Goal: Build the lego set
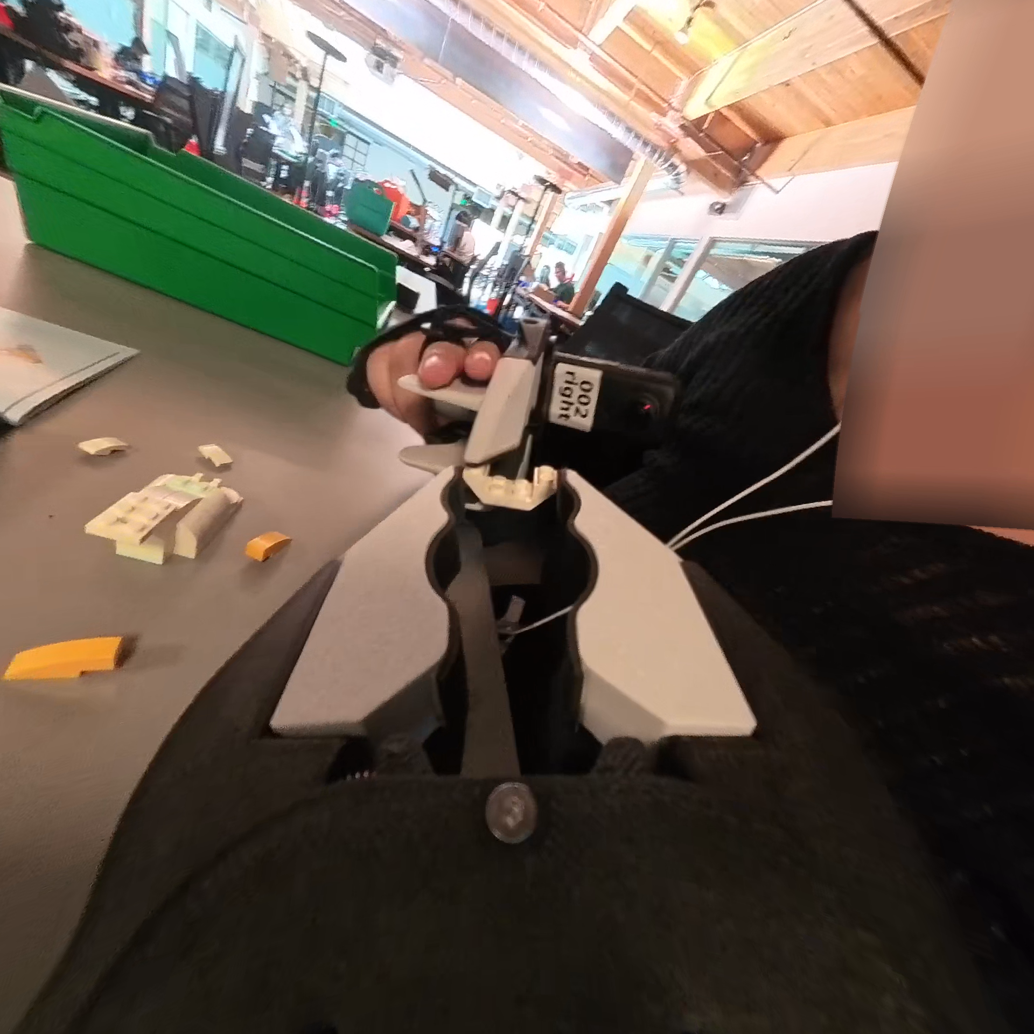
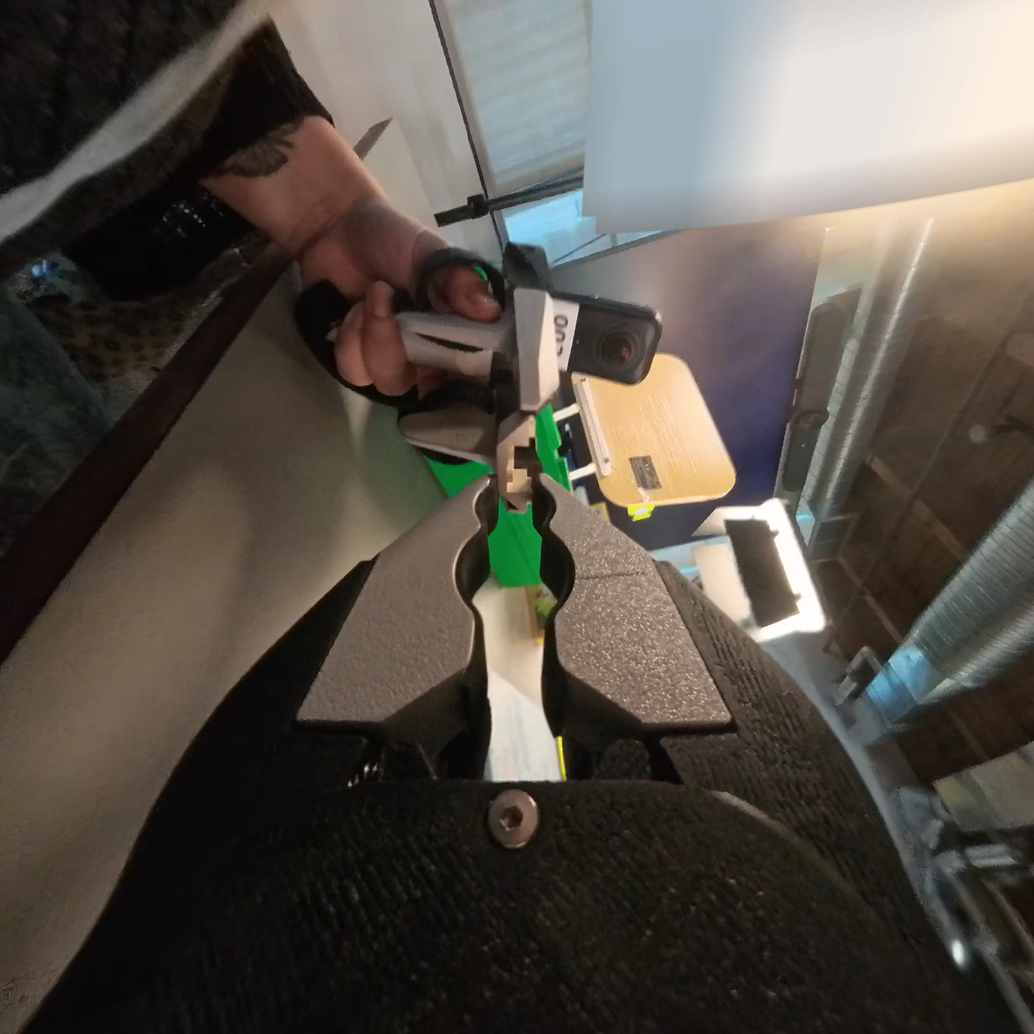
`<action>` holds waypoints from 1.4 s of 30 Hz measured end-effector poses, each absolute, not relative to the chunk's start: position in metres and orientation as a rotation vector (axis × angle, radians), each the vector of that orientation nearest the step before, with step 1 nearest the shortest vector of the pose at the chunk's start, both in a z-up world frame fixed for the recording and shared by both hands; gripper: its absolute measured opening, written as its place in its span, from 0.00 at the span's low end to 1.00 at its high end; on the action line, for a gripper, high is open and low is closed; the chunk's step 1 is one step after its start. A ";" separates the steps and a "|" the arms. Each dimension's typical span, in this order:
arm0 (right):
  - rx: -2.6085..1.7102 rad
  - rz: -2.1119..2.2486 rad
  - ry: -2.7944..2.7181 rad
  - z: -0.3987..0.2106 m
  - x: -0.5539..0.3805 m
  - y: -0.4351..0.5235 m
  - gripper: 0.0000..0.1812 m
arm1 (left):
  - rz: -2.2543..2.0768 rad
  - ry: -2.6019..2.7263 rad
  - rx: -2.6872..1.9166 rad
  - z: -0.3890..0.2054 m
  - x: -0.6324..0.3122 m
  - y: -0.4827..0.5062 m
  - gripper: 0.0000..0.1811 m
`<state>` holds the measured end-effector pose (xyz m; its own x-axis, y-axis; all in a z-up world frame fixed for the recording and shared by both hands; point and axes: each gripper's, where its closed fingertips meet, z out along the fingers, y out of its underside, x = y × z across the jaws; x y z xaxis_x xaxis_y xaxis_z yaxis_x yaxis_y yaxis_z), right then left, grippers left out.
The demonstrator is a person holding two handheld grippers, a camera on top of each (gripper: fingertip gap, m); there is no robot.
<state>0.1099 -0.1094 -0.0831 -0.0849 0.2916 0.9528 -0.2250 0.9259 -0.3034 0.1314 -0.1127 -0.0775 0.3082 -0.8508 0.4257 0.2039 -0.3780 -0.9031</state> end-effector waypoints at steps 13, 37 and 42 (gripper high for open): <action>-1.334 0.928 -1.866 -0.159 0.124 -0.025 0.06 | -0.862 0.632 -1.690 -0.103 0.114 -0.085 0.18; -1.049 1.256 -1.923 -0.109 0.110 -0.081 0.03 | -0.738 0.647 -1.692 -0.106 0.113 -0.079 0.17; -1.032 1.162 -1.973 -0.123 0.112 -0.079 0.03 | -0.650 0.710 -1.757 -0.118 0.117 -0.076 0.17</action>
<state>0.1124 -0.0789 -0.1226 -0.5027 0.8562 0.1195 0.3108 0.3080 -0.8992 0.1175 -0.0760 -0.1185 0.6723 -0.7357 0.0821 -0.1465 -0.2410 -0.9594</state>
